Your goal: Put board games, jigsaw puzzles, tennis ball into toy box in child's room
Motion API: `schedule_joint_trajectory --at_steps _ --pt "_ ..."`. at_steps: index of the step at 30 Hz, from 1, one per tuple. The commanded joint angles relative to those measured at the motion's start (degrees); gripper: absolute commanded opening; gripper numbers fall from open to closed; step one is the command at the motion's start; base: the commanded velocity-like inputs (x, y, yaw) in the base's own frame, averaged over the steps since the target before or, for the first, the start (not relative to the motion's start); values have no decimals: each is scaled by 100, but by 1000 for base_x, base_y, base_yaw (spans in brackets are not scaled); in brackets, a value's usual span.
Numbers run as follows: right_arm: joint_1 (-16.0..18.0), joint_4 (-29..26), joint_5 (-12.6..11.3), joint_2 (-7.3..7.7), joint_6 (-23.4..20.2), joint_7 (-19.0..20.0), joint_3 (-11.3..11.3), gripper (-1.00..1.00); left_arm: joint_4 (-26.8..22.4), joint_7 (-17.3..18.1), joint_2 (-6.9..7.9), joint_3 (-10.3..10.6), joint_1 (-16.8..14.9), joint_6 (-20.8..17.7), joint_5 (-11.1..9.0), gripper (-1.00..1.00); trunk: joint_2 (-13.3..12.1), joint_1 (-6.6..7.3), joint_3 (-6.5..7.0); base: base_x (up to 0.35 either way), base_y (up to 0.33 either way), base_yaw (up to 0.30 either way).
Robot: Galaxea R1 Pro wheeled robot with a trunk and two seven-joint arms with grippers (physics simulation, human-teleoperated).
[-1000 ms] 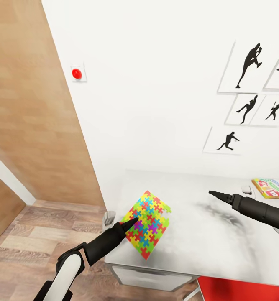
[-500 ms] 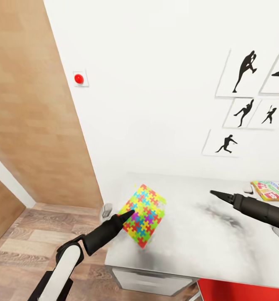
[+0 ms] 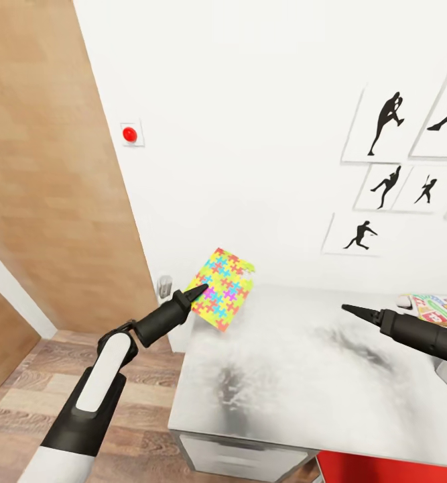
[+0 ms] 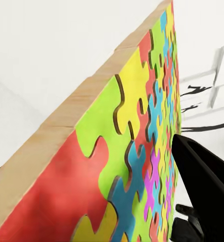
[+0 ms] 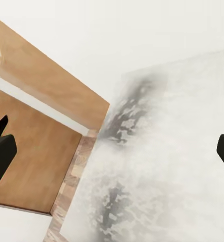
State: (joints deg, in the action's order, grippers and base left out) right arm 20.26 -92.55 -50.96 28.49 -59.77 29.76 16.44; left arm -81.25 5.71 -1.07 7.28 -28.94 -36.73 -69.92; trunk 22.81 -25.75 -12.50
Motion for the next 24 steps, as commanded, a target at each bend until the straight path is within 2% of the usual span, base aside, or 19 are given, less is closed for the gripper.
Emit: schedule_joint_trajectory --at_steps 1,15,24 --pt "8 0 45 2 -23 52 7 100 -10 5 -2 -10 -23 -38 -11 -100 11 -4 -2 0 0 0" --pt "5 0 44 7 -23 56 9 100 -68 7 22 -54 -41 -90 -76 -100 11 -4 128 0 0 0" --pt "6 0 43 9 -23 58 10 100 -312 4 26 -71 163 -45 -20 -100 11 -4 211 0 0 0"
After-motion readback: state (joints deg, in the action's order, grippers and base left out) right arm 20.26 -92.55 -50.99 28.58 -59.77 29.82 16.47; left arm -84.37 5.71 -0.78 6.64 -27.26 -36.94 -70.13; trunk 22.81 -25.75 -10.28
